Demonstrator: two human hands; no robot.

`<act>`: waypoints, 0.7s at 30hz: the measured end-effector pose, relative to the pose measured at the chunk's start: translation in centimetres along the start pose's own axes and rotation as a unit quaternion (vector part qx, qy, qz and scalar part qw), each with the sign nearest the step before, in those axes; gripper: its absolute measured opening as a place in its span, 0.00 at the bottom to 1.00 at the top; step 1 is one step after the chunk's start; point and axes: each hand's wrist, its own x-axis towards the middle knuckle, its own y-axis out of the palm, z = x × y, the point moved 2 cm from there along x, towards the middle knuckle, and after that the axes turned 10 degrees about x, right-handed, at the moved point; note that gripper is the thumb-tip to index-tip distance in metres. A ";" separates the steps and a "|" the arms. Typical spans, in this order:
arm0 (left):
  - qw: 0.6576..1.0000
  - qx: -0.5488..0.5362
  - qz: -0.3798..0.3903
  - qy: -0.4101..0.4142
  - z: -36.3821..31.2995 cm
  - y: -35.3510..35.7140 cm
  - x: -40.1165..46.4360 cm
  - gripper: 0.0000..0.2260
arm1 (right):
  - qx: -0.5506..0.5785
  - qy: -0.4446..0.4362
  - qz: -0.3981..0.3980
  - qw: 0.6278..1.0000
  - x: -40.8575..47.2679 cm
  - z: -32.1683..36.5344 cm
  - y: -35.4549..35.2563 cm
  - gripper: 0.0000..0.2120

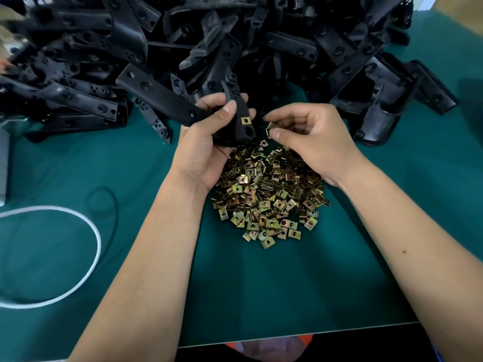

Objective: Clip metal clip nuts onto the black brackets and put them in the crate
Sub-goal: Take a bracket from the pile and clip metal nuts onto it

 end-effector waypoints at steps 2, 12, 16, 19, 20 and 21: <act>1.000 -0.001 -0.003 -0.001 -0.1 -0.1 0.0 0.05 | -0.018 0.002 0.006 1.000 0.0 -0.1 0.1 0.09; 0.999 0.030 0.011 -0.014 0.0 0.2 -0.1 0.04 | 0.078 0.052 -0.051 0.994 0.0 -0.6 -0.3 0.08; 0.999 0.039 -0.008 0.002 0.2 0.3 -0.2 0.06 | 0.229 0.096 -0.058 0.967 -0.1 -0.3 0.1 0.12; 0.999 0.034 -0.010 0.014 0.0 0.3 -0.2 0.06 | 0.290 0.099 -0.059 0.950 -0.2 0.1 0.4 0.13; 0.999 0.032 -0.009 0.015 0.0 0.3 -0.2 0.06 | 0.301 0.098 -0.061 0.947 -0.2 0.2 0.5 0.13; 0.999 0.031 -0.009 0.015 0.1 0.3 -0.2 0.06 | 0.309 0.098 -0.063 0.944 -0.2 0.2 0.5 0.13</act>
